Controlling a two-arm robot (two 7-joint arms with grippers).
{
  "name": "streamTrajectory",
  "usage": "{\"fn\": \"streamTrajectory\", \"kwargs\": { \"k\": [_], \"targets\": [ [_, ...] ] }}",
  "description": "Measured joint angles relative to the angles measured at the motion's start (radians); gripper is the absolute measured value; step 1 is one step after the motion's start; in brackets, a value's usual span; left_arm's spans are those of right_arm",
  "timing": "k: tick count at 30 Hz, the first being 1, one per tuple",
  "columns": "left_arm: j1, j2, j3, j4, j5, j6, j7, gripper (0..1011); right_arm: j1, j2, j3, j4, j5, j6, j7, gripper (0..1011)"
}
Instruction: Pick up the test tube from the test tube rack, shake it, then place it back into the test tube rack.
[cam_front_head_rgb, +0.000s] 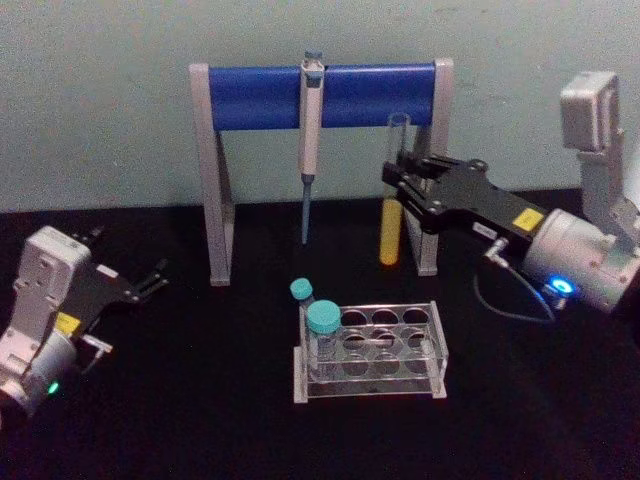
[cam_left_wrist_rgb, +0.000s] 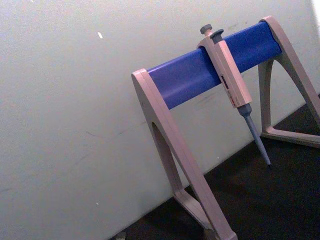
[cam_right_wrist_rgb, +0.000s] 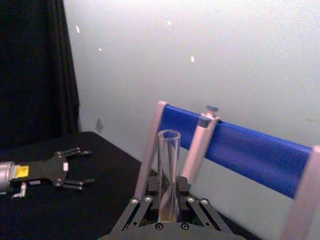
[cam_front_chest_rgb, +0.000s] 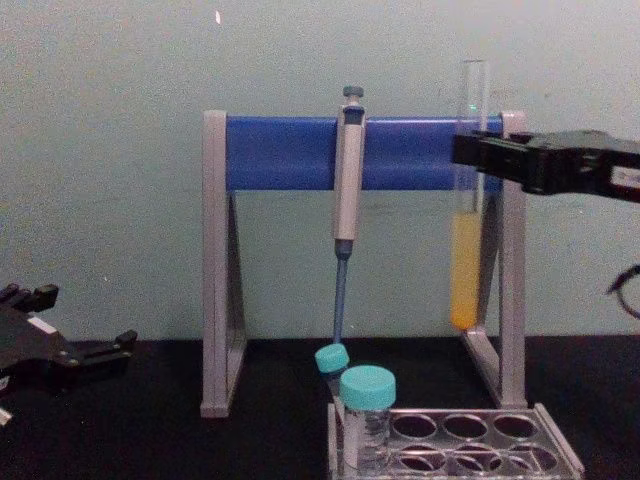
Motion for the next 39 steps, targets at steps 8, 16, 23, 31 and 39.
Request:
{"fn": "streamTrajectory", "kwargs": {
  "k": [8, 16, 23, 31, 39],
  "targets": [
    [0.000, 0.000, 0.000, 0.000, 0.000, 0.000, 0.000, 1001, -0.107, 0.054, 0.052, -0.107, 0.020, 0.032, -0.039, 221],
    [0.000, 0.000, 0.000, 0.000, 0.000, 0.000, 0.000, 1002, -0.126, 0.050, 0.030, -0.131, 0.057, 0.042, 0.004, 221],
    [0.000, 0.000, 0.000, 0.000, 0.000, 0.000, 0.000, 1001, -0.037, 0.004, -0.027, -0.047, 0.056, 0.017, 0.054, 221],
    [0.000, 0.000, 0.000, 0.000, 0.000, 0.000, 0.000, 1001, 0.028, -0.023, -0.048, 0.026, 0.021, -0.006, 0.049, 221],
    [0.000, 0.000, 0.000, 0.000, 0.000, 0.000, 0.000, 1001, 0.034, -0.025, -0.041, 0.039, 0.004, -0.008, 0.033, 221]
  ]
}}
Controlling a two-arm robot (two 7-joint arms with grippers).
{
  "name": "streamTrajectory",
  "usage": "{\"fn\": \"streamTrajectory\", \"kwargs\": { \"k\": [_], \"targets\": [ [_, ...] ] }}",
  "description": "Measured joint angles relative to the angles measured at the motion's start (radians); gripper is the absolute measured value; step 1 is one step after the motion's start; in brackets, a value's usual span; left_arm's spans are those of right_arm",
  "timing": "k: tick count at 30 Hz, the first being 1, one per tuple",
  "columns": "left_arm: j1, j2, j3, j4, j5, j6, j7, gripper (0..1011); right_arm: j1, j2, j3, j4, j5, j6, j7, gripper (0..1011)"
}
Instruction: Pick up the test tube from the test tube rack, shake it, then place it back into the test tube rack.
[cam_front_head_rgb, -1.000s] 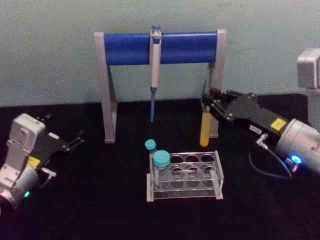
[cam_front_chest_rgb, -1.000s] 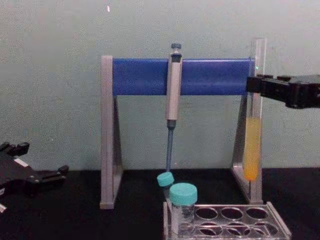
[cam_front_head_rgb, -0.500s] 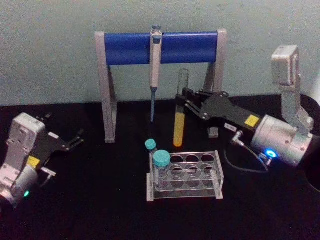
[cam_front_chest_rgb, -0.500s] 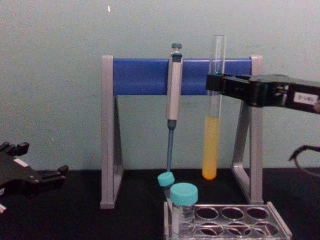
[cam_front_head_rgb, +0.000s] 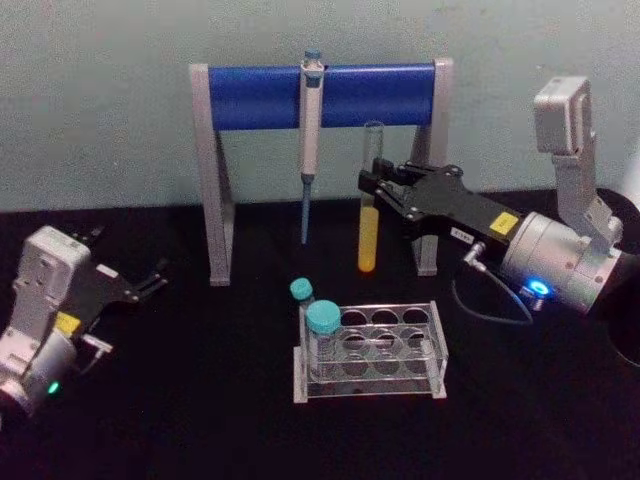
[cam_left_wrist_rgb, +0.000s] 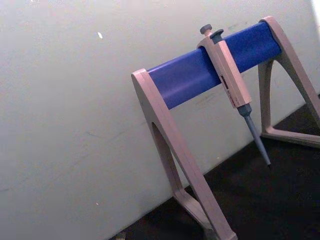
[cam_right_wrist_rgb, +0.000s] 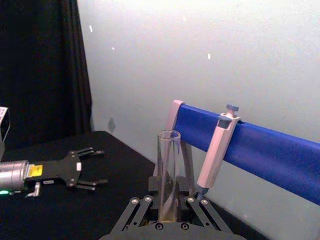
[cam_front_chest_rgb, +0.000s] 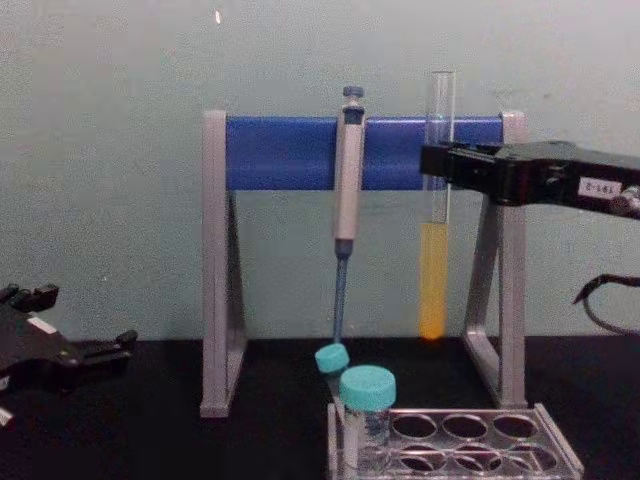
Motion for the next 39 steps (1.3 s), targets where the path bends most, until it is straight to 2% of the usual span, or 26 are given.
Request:
{"fn": "streamTrajectory", "kwargs": {
  "k": [7, 11, 13, 14, 17, 22, 24, 28, 29, 34, 39],
  "targets": [
    [0.000, 0.000, 0.000, 0.000, 0.000, 0.000, 0.000, 1001, -0.012, 0.008, 0.016, -0.010, -0.008, 0.000, -0.013, 221],
    [0.000, 0.000, 0.000, 0.000, 0.000, 0.000, 0.000, 1001, -0.035, 0.027, 0.036, -0.032, -0.010, 0.002, -0.030, 221],
    [0.000, 0.000, 0.000, 0.000, 0.000, 0.000, 0.000, 1002, -0.072, 0.052, 0.063, -0.069, -0.009, 0.015, -0.052, 221],
    [0.000, 0.000, 0.000, 0.000, 0.000, 0.000, 0.000, 1001, -0.072, 0.052, 0.063, -0.069, -0.009, 0.015, -0.052, 221],
    [0.000, 0.000, 0.000, 0.000, 0.000, 0.000, 0.000, 1001, -0.130, 0.085, 0.094, -0.124, 0.000, 0.034, -0.071, 221],
    [0.000, 0.000, 0.000, 0.000, 0.000, 0.000, 0.000, 1001, -0.187, 0.114, 0.110, -0.185, 0.015, 0.054, -0.072, 221],
    [0.000, 0.000, 0.000, 0.000, 0.000, 0.000, 0.000, 1001, -0.196, 0.117, 0.107, -0.201, 0.022, 0.056, -0.059, 221],
    [0.000, 0.000, 0.000, 0.000, 0.000, 0.000, 0.000, 1001, -0.186, 0.105, 0.084, -0.202, 0.028, 0.053, -0.033, 221],
    [0.000, 0.000, 0.000, 0.000, 0.000, 0.000, 0.000, 1001, -0.162, 0.088, 0.062, -0.183, 0.029, 0.045, -0.014, 221],
    [0.000, 0.000, 0.000, 0.000, 0.000, 0.000, 0.000, 1001, -0.096, 0.046, 0.021, -0.122, 0.022, 0.022, 0.018, 221],
    [0.000, 0.000, 0.000, 0.000, 0.000, 0.000, 0.000, 1001, -0.036, 0.015, -0.003, -0.058, 0.006, 0.000, 0.032, 221]
  ]
}}
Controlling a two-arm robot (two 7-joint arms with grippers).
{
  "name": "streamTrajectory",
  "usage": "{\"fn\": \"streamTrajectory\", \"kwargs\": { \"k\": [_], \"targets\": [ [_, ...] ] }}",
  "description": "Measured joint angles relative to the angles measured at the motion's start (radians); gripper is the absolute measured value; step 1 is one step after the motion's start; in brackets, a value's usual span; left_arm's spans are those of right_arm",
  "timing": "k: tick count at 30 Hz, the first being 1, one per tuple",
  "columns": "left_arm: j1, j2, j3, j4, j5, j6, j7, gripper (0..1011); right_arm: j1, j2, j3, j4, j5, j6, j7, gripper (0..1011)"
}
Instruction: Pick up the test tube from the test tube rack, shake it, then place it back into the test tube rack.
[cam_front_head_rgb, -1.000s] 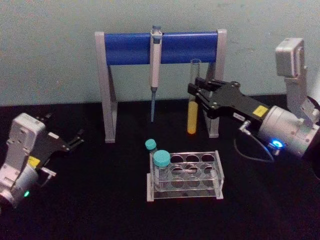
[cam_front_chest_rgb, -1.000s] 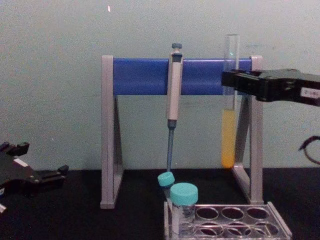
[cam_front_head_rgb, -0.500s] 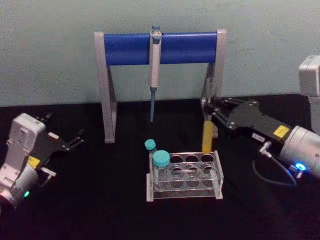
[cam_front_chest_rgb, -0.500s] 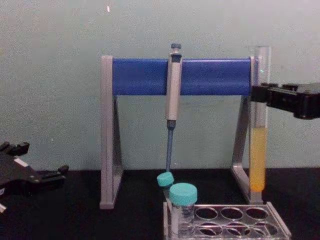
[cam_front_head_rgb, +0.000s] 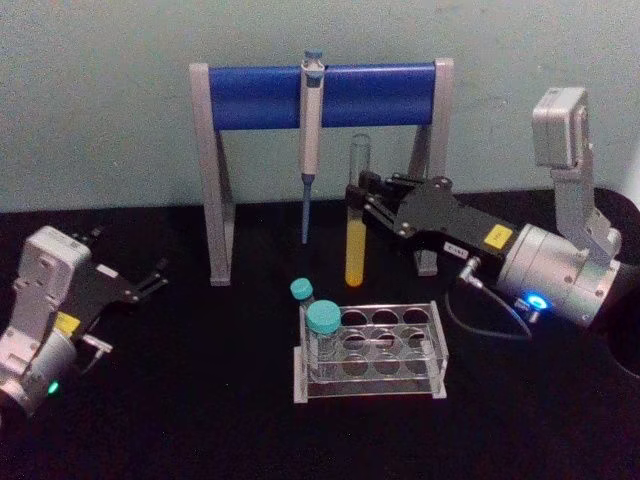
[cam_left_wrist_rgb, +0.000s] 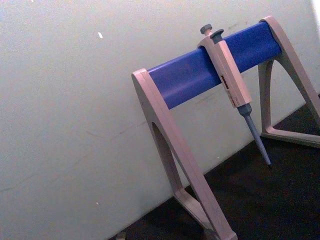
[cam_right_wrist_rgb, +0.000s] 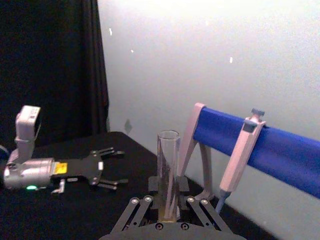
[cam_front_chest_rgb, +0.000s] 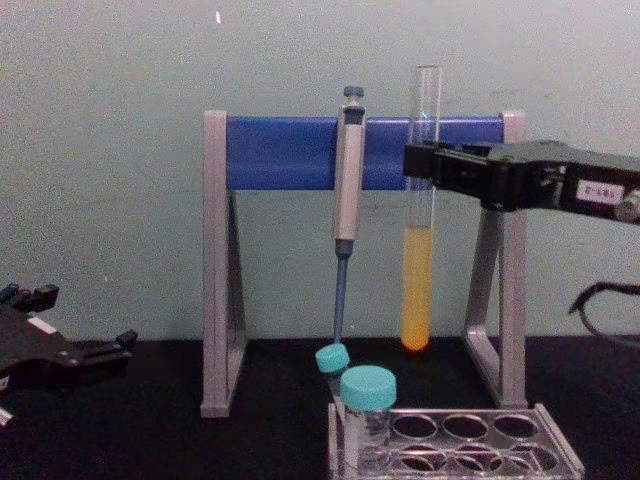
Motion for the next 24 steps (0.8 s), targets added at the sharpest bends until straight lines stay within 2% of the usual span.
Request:
{"fn": "streamTrajectory", "kwargs": {
  "k": [7, 20, 24],
  "targets": [
    [0.000, 0.000, 0.000, 0.000, 0.000, 0.000, 0.000, 1001, 0.034, -0.015, 0.008, 0.053, -0.013, -0.017, -0.016, 221],
    [0.000, 0.000, 0.000, 0.000, 0.000, 0.000, 0.000, 1001, 0.035, -0.016, 0.024, 0.062, -0.019, -0.022, -0.026, 221],
    [0.000, 0.000, 0.000, 0.000, 0.000, 0.000, 0.000, 1001, 0.015, 0.001, 0.043, 0.041, -0.022, -0.021, -0.042, 221]
  ]
}}
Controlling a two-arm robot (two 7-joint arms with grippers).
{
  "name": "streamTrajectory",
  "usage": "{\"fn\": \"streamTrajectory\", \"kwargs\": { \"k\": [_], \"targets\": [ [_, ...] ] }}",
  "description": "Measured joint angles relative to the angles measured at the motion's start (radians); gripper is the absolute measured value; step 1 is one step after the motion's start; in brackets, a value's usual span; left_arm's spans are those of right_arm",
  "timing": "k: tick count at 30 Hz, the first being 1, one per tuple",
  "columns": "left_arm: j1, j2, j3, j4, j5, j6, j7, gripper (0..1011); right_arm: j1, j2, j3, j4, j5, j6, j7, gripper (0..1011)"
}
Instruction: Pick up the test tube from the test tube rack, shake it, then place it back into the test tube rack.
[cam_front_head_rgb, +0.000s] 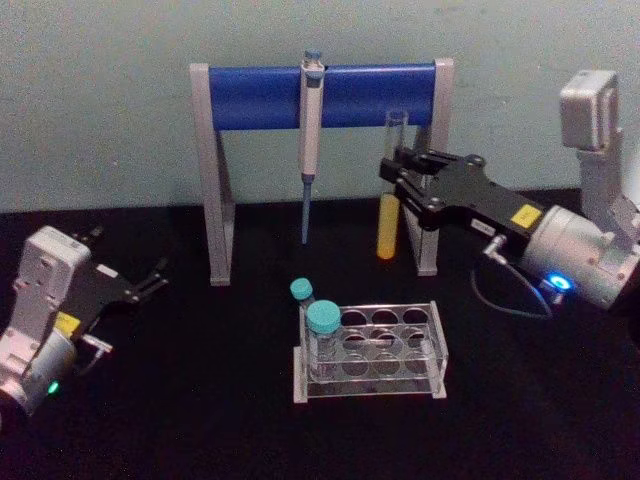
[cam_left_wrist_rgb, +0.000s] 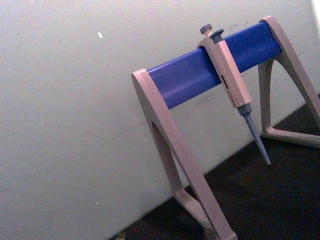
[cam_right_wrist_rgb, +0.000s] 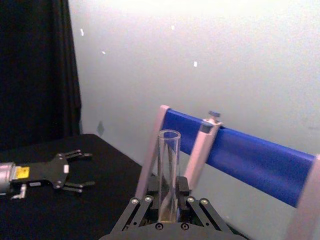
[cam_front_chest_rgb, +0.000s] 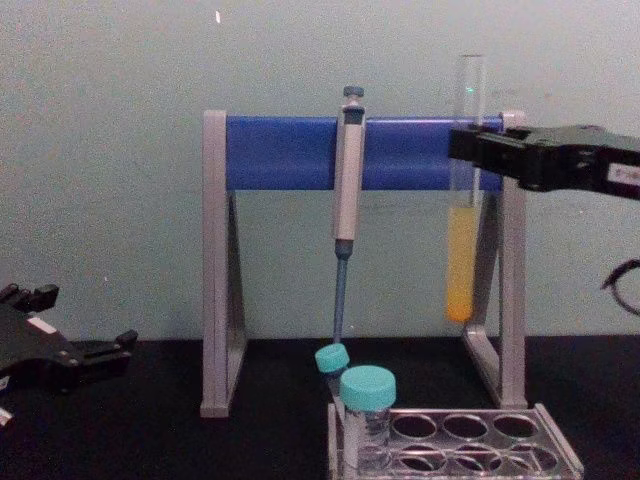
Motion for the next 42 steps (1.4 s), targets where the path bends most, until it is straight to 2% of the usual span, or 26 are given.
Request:
{"fn": "streamTrajectory", "kwargs": {
  "k": [9, 12, 14, 20, 28, 34, 42],
  "targets": [
    [0.000, 0.000, 0.000, 0.000, 0.000, 0.000, 0.000, 1001, -0.111, 0.066, 0.052, -0.123, 0.020, 0.038, -0.032, 221],
    [0.000, 0.000, 0.000, 0.000, 0.000, 0.000, 0.000, 1001, -0.134, 0.077, 0.053, -0.150, 0.030, 0.048, -0.029, 221],
    [0.000, 0.000, 0.000, 0.000, 0.000, 0.000, 0.000, 1001, -0.145, 0.078, 0.040, -0.166, 0.041, 0.055, -0.014, 221],
    [0.000, 0.000, 0.000, 0.000, 0.000, 0.000, 0.000, 1001, -0.110, 0.049, -0.004, -0.148, 0.048, 0.047, 0.023, 221],
    [0.000, 0.000, 0.000, 0.000, 0.000, 0.000, 0.000, 1001, -0.016, -0.005, -0.045, -0.051, 0.025, 0.010, 0.040, 221],
    [0.000, 0.000, 0.000, 0.000, 0.000, 0.000, 0.000, 1001, 0.003, -0.011, -0.035, -0.016, 0.009, -0.001, 0.018, 221],
    [0.000, 0.000, 0.000, 0.000, 0.000, 0.000, 0.000, 1001, -0.014, -0.004, -0.006, -0.014, 0.000, -0.002, -0.010, 221]
  ]
}}
